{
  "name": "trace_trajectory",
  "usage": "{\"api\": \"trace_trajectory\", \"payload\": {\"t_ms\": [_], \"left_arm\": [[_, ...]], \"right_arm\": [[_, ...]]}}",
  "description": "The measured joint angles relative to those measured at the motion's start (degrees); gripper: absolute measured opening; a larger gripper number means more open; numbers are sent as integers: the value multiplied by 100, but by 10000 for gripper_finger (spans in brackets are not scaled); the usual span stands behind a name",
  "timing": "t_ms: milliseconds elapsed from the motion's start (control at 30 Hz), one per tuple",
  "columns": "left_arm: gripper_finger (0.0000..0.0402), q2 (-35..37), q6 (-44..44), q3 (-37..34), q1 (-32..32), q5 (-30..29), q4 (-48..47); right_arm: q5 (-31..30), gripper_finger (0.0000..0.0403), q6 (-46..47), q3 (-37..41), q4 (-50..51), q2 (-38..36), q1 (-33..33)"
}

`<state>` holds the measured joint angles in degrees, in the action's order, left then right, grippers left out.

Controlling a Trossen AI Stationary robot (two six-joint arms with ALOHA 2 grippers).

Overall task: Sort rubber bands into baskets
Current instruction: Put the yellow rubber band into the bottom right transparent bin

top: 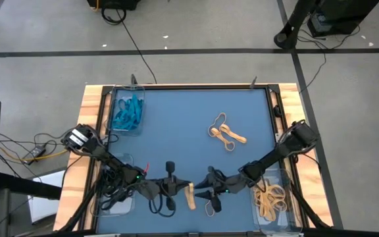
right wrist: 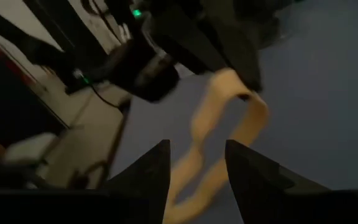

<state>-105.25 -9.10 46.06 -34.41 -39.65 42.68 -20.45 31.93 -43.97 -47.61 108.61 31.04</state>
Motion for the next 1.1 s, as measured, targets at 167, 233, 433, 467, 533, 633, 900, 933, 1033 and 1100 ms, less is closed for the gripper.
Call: {"api": "trace_trajectory", "payload": {"t_ms": [167, 233, 433, 467, 533, 633, 900, 933, 1033, 1100], "left_arm": [[5, 0, -140, 0, -13, -167, 41], [5, 0, -142, 0, -20, -193, 53], [5, 0, -138, 0, -20, -195, 69], [5, 0, -121, 0, -20, -200, 67], [5, 0, -91, 0, -20, -219, 98], [9, 0, -83, 0, -20, -223, 171], [38, 0, 165, 0, -154, -226, 282], [46, 0, 168, 0, -178, -228, 286], [74, 0, 183, 0, -210, -232, 281], [93, 0, 189, 0, -210, -291, 277]], "right_arm": [[488, 164, -87, -216, -250, 208, -126], [504, 164, -110, -271, -228, 201, -128], [413, 139, -149, -301, -232, 197, -134], [404, 125, -150, -301, -212, 197, -142], [404, 93, -152, -301, -194, 197, -161], [405, 36, -150, -301, -202, 197, -233], [413, 13, -70, -301, -194, 197, -266], [413, 10, -93, -301, -186, 197, -268], [284, 7, -148, -301, -131, 197, -269], [134, 7, -108, -301, -5, 197, -269]]}}
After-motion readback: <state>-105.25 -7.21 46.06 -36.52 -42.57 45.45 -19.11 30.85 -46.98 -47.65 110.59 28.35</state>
